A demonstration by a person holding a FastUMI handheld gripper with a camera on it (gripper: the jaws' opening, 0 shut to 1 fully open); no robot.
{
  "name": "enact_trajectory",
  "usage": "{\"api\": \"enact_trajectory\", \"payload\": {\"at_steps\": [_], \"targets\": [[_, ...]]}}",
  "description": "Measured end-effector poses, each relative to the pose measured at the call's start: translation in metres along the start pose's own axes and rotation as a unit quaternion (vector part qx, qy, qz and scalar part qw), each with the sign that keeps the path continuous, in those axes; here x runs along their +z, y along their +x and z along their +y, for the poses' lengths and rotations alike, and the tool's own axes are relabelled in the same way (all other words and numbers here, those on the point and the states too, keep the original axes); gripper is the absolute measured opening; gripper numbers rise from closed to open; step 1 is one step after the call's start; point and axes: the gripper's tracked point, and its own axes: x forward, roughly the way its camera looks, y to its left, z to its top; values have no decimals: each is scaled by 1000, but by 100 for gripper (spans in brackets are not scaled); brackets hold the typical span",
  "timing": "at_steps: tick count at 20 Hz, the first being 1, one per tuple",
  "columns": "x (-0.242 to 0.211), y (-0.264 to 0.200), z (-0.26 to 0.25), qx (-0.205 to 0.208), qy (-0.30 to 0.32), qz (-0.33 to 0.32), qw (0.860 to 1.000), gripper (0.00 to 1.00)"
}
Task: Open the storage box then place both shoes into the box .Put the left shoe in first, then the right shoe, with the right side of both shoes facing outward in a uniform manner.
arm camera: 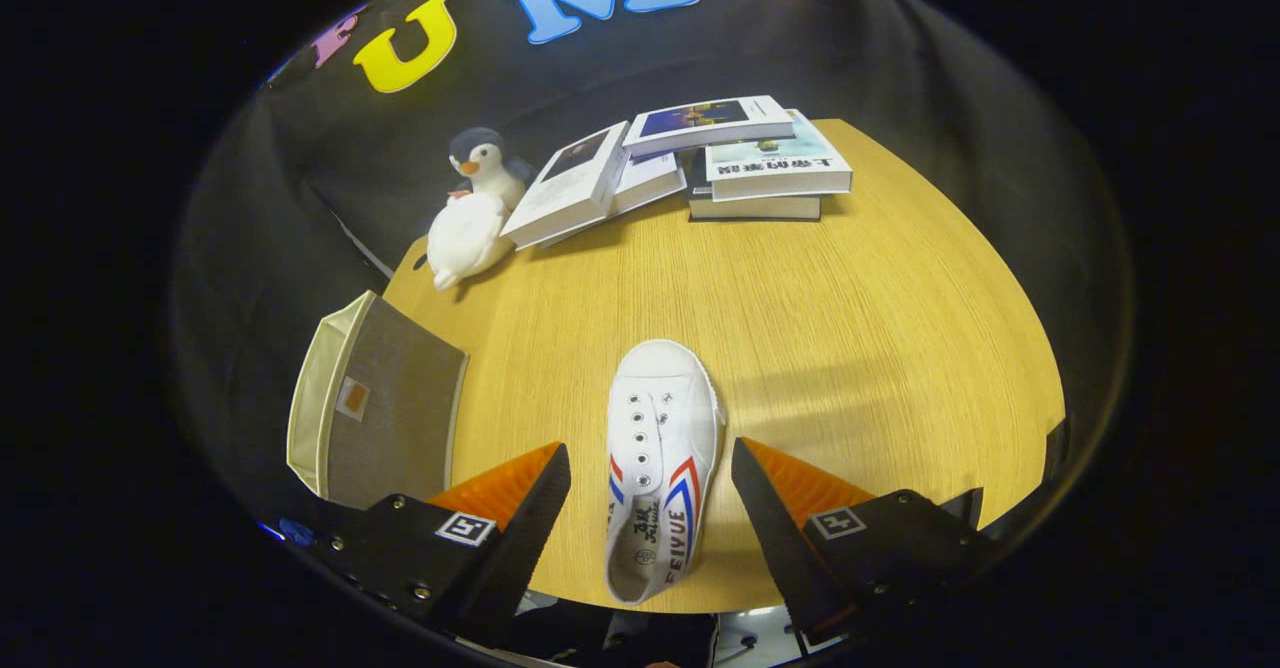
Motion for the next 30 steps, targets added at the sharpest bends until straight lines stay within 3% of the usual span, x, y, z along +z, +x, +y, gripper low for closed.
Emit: {"api": "enact_trajectory", "payload": {"at_steps": [9, 17, 20, 22, 26, 28, 30], "targets": [[-36, 30, -26, -32, -35, 63, 997, 98], [-48, 43, -28, -39, -28, 97, 994, 97], [-53, 51, -33, -48, -26, 106, 993, 92], [-57, 55, -28, -40, -18, 113, 993, 74], [-59, 60, -19, -17, -6, 124, 992, 76], [-57, 57, -20, -23, -11, 121, 992, 46], [-56, 56, -23, -37, -22, 111, 993, 46]]}}
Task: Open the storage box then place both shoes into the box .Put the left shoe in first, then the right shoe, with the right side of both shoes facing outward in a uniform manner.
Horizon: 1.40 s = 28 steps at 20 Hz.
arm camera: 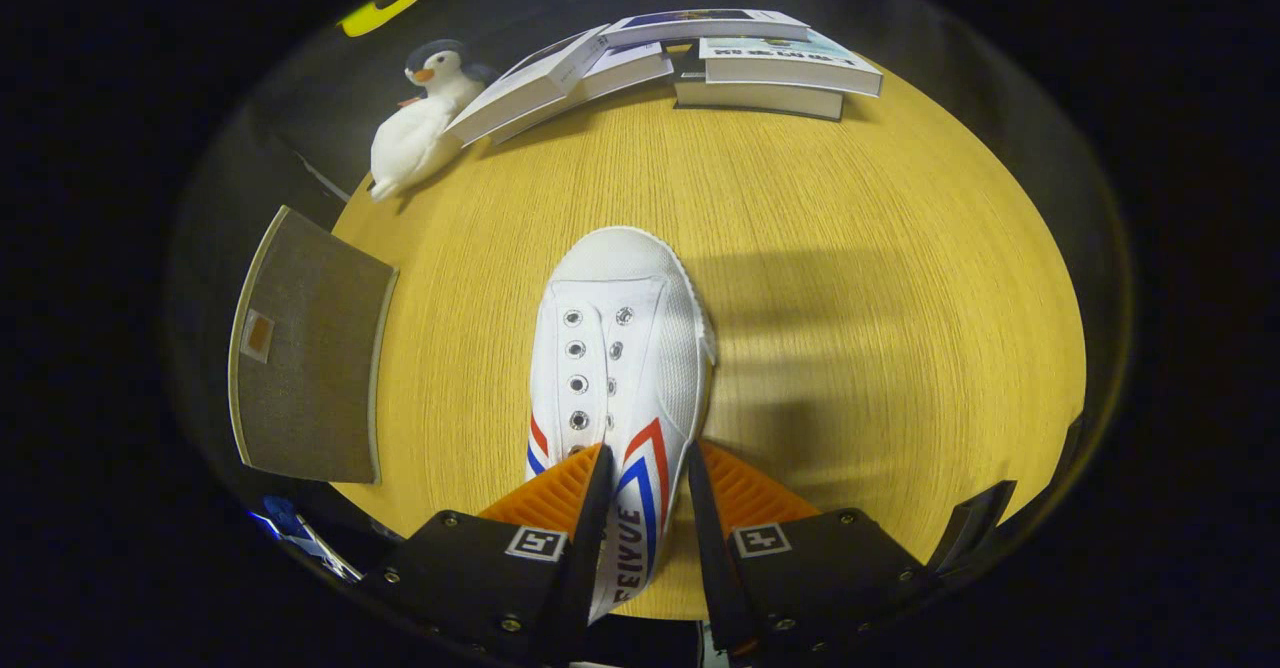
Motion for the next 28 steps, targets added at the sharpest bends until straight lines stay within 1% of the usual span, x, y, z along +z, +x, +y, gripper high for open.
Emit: {"api": "enact_trajectory", "payload": {"at_steps": [2, 3, 4, 5, 8, 13, 16, 23, 28], "targets": [[0, -4, 1, 6, -7, 0, 1000, 27], [1, 0, -5, -10, -4, -10, 1000, 28], [11, 4, -9, -14, 9, -30, 999, 0], [11, 1, -10, -12, 11, -25, 1000, 0], [3, -14, -6, 11, 38, -21, 999, 0], [18, -33, 12, 57, 89, -46, 993, 0], [28, -49, 29, 77, 102, -57, 990, 0], [48, -85, 77, 90, 101, -80, 988, 0], [56, -106, 117, 91, 88, -92, 988, 0]]}}
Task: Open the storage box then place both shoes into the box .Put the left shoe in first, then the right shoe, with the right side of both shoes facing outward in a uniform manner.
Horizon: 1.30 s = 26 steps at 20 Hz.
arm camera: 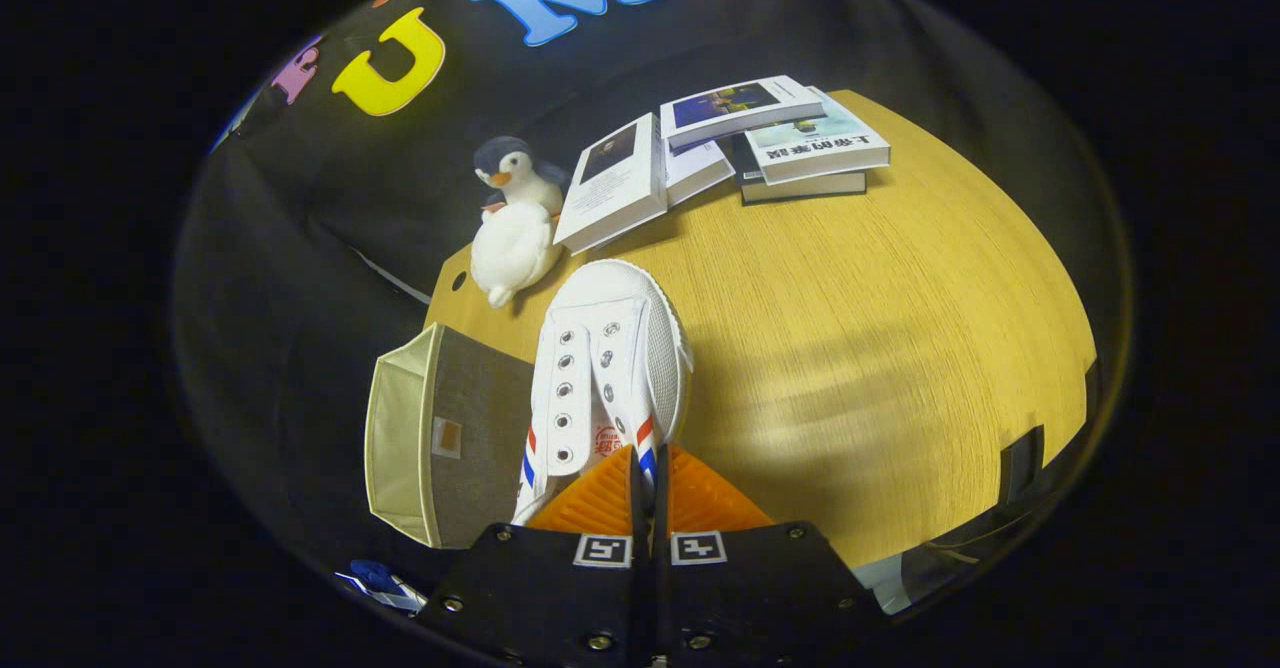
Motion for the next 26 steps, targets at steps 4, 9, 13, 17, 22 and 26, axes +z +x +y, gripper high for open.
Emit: {"api": "enact_trajectory", "payload": {"at_steps": [4, 9, 13, 17, 22, 26], "targets": [[3, -7, 37, 9, -11, -7, 1000, 0], [1, -9, 80, 21, -25, -7, 999, 0], [-2, -8, 112, 30, -37, -7, 999, 0], [-8, -3, 144, 40, -52, -2, 998, 0], [-21, 12, 185, 51, -71, 10, 996, 0], [-32, 27, 212, 54, -80, 21, 995, 0]]}}
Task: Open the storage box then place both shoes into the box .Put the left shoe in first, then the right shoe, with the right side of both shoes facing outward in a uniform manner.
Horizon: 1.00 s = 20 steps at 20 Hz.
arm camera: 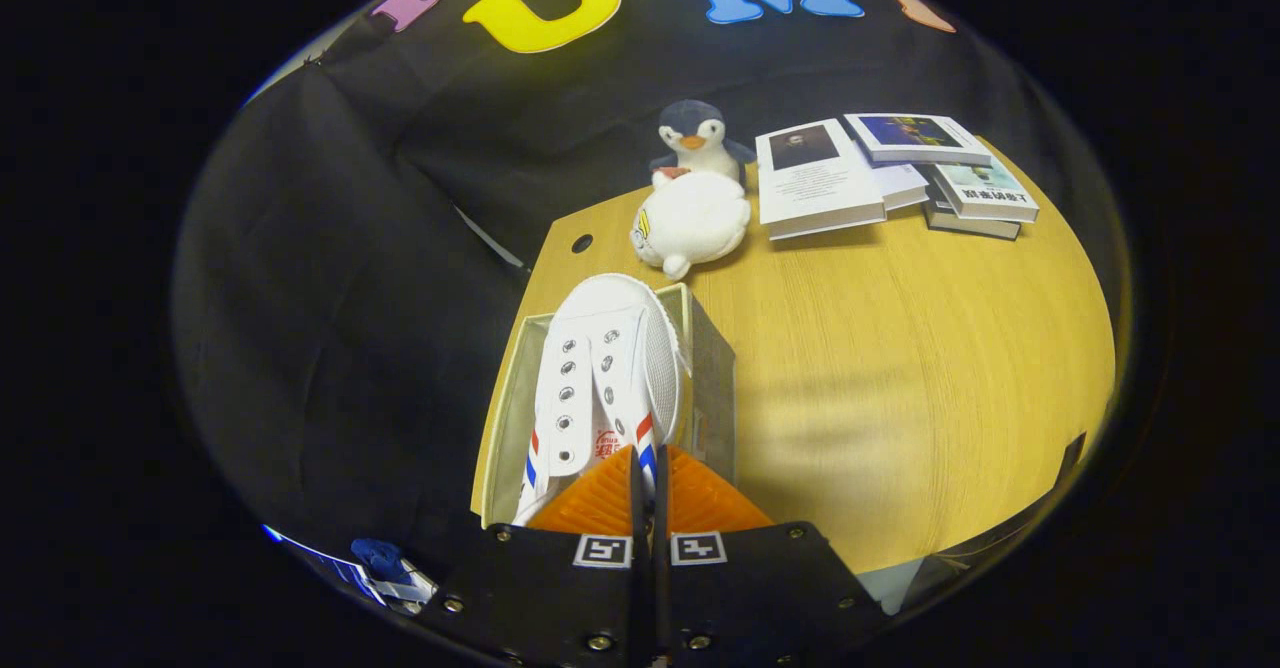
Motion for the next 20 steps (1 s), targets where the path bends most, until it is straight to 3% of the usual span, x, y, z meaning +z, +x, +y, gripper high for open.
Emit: {"api": "enact_trajectory", "payload": {"at_steps": [13, 16, 17, 19, 20], "targets": [[-13, 56, -7, -83, -7, -23, 996, 1], [-6, 54, 7, -66, -21, -44, 997, 22], [-1, 52, 5, -67, -31, -53, 996, 24], [7, 42, 13, -47, -38, -70, 996, 60], [13, 35, 11, -44, -43, -83, 995, 85]]}}
